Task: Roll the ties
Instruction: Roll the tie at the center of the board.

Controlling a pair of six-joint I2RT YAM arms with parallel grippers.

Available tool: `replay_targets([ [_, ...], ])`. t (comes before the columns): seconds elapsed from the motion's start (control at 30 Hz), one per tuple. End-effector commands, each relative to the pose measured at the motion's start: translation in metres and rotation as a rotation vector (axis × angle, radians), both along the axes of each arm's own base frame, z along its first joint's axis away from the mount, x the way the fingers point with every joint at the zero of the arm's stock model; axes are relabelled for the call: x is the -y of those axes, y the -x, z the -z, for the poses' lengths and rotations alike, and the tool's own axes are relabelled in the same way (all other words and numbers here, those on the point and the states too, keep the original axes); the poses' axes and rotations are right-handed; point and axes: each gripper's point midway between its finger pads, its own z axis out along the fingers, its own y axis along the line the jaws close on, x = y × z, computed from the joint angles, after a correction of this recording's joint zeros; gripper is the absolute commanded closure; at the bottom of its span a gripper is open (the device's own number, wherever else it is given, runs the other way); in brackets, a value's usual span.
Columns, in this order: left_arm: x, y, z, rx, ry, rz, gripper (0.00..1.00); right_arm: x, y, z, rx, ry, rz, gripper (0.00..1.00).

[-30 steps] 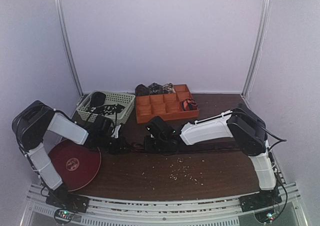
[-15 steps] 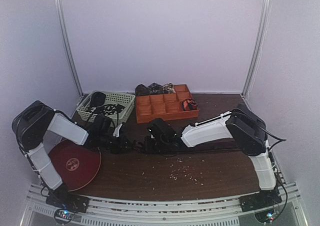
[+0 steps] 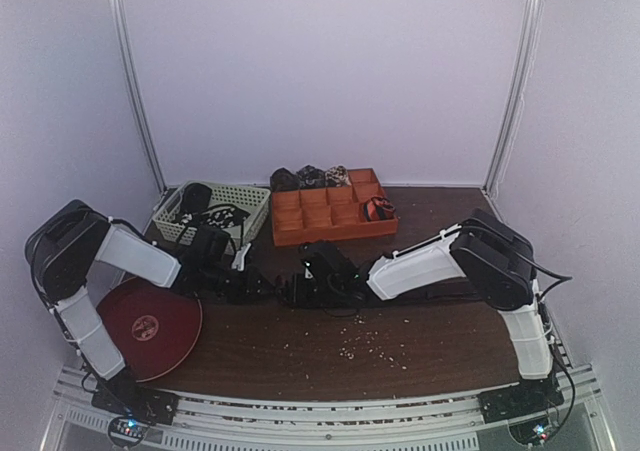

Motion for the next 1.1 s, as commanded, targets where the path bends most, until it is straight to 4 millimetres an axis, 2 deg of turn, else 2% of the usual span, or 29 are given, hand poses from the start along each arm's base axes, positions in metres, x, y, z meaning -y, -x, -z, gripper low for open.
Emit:
replay_targets([
  [0.0, 0.004, -0.010, -0.003, 0.052, -0.037, 0.001, 0.92, 0.002, 0.003, -0.009, -0.011, -0.023, 0.000, 0.98],
  [0.23, 0.002, -0.010, -0.012, 0.074, -0.056, -0.011, 0.88, 0.001, 0.005, -0.009, -0.021, -0.047, 0.000, 0.99],
  [0.4, 0.008, -0.005, -0.013, 0.070, -0.050, 0.001, 0.88, 0.000, 0.006, -0.008, -0.027, -0.067, 0.002, 0.99],
  [0.63, 0.014, -0.007, -0.018, 0.081, -0.046, 0.006, 0.92, -0.001, 0.005, -0.011, -0.025, -0.077, 0.006, 0.99],
  [0.77, 0.009, -0.009, -0.013, 0.082, -0.085, -0.006, 0.88, 0.010, 0.003, -0.010, -0.017, -0.029, 0.032, 0.99],
  [1.07, 0.012, -0.011, -0.021, 0.096, -0.081, 0.001, 0.87, 0.028, 0.000, -0.015, -0.001, 0.016, 0.068, 0.98],
])
